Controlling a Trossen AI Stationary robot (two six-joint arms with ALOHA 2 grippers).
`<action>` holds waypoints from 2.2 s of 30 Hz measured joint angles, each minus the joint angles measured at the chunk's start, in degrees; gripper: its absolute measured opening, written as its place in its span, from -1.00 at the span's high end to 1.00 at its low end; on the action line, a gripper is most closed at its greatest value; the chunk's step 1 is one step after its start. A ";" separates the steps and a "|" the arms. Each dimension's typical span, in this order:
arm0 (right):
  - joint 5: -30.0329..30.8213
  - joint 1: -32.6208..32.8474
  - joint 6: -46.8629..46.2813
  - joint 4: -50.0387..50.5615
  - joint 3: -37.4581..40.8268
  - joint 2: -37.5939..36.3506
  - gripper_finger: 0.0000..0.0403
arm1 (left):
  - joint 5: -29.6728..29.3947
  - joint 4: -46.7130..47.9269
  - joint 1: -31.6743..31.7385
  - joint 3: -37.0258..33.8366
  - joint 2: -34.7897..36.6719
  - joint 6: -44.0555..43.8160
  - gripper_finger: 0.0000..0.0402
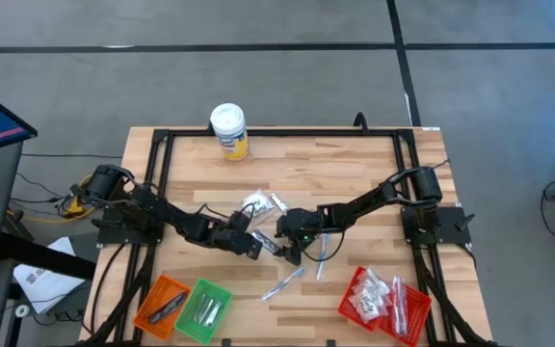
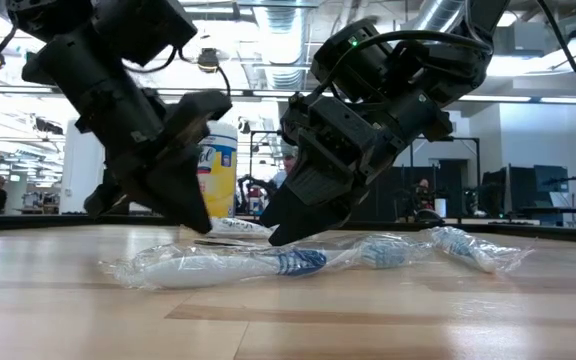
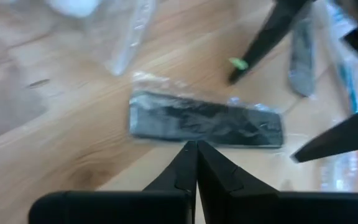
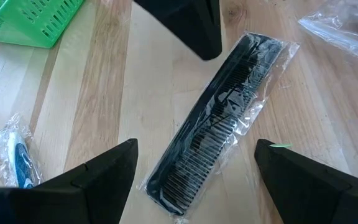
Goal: Pick & Place Travel size toiletries
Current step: Put the black comb into the orange basket
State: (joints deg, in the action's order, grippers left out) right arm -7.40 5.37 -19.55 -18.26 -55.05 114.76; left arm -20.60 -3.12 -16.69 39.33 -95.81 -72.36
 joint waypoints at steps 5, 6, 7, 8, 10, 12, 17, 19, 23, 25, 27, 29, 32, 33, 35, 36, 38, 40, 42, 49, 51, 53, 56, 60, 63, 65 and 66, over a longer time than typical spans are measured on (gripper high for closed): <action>0.02 0.00 0.00 0.04 -0.02 0.00 -0.60 | -0.40 -0.88 0.04 -0.02 -0.06 0.35 1.00; 0.02 0.00 0.02 0.04 -0.02 0.00 -0.60 | -0.45 -0.93 0.04 0.00 -0.06 0.37 1.00; 0.02 0.00 0.00 0.04 -0.02 0.00 -0.60 | -0.46 -0.77 0.04 0.00 -0.06 0.37 1.00; 0.01 0.00 0.01 0.03 -0.02 0.00 -0.60 | -0.46 -0.72 0.08 0.00 -0.06 0.39 1.00; 0.02 0.00 0.00 0.04 -0.02 0.00 -0.60 | -0.46 -0.81 0.40 0.00 -0.06 0.45 1.00; 0.02 0.00 0.02 0.02 -0.02 0.00 -0.60 | -0.46 -0.75 0.69 0.00 -0.06 0.52 1.00; 0.01 0.00 0.02 0.00 -0.02 0.00 -0.60 | 0.44 -0.74 1.47 0.00 -0.06 1.76 1.00; 0.02 0.00 0.05 0.00 -0.02 0.00 -0.60 | 0.90 -0.65 1.65 0.00 -0.06 1.92 1.00; 0.01 0.00 0.17 0.02 -0.02 0.00 -0.60 | 1.15 -0.46 1.66 0.00 -0.06 2.01 1.00; 0.01 0.00 0.17 0.01 -0.02 0.00 -0.60 | 1.64 -0.34 1.60 0.00 -0.06 2.03 1.00; 0.02 0.00 0.17 0.00 -0.02 0.00 -0.60 | 1.72 -0.01 1.42 0.00 -0.06 2.03 1.00; 0.02 0.00 0.17 0.00 -0.02 0.00 -0.60 | 1.92 0.69 1.40 0.00 -0.06 2.03 1.00; 0.01 0.00 0.17 -0.09 -0.01 0.00 -0.60 | 2.01 1.65 1.40 0.00 -0.07 1.96 1.00; 0.02 -0.02 0.17 -0.11 0.00 0.00 -0.60 | 2.01 1.67 1.44 0.00 -0.26 1.88 1.00; 0.02 -0.02 0.17 -0.12 0.00 0.00 -0.60 | 2.47 1.75 1.68 0.00 -0.59 1.79 1.00; 0.00 -0.02 0.17 -0.14 0.00 0.00 -0.60 | 2.80 1.65 1.66 0.00 -0.57 1.75 1.00; 0.00 -0.02 0.17 -0.14 0.00 0.00 -0.60 | 2.88 1.49 1.66 0.00 -0.95 1.64 1.00; 0.00 -0.02 0.17 -0.14 0.00 0.00 -0.60 | 3.01 1.47 1.66 0.02 -0.98 1.61 1.00; 0.01 -0.02 0.17 -0.10 0.00 0.00 -0.60 | 3.01 1.45 1.55 0.02 -0.98 1.62 1.00; 0.00 -0.02 0.17 0.00 0.00 0.00 -0.60 | 2.47 0.02 1.34 0.00 -1.00 1.62 1.00; 0.02 -0.02 0.16 0.04 0.00 0.00 -0.60 | 1.69 -1.82 1.33 0.00 -1.00 1.71 1.00; 0.00 -0.02 0.15 0.06 -0.02 0.00 -0.60 | 1.27 -3.41 1.33 0.00 -1.00 1.79 1.00; 0.00 -0.02 0.15 0.11 -0.02 0.00 -0.60 | 0.52 -4.43 1.33 0.00 -0.98 1.90 1.00; 0.00 -0.02 0.32 0.17 -0.02 0.00 -0.60 | 0.64 -4.39 1.33 0.00 -0.98 1.95 1.00; 0.00 -0.02 0.44 0.19 -0.02 0.00 -0.60 | 1.00 -4.24 1.33 0.00 -1.11 2.03 1.00; 0.01 -0.02 0.46 0.19 -0.02 0.00 -0.60 | 1.50 -4.26 1.33 0.00 -1.27 2.05 1.00; 0.00 -0.02 0.46 0.19 -0.02 0.00 -0.60 | 1.59 -4.34 1.33 0.02 -1.63 2.04 1.00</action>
State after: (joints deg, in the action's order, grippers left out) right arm -7.40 5.34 -19.09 -18.06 -55.07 114.76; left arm -19.01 -7.46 -15.35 39.35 -97.44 -70.32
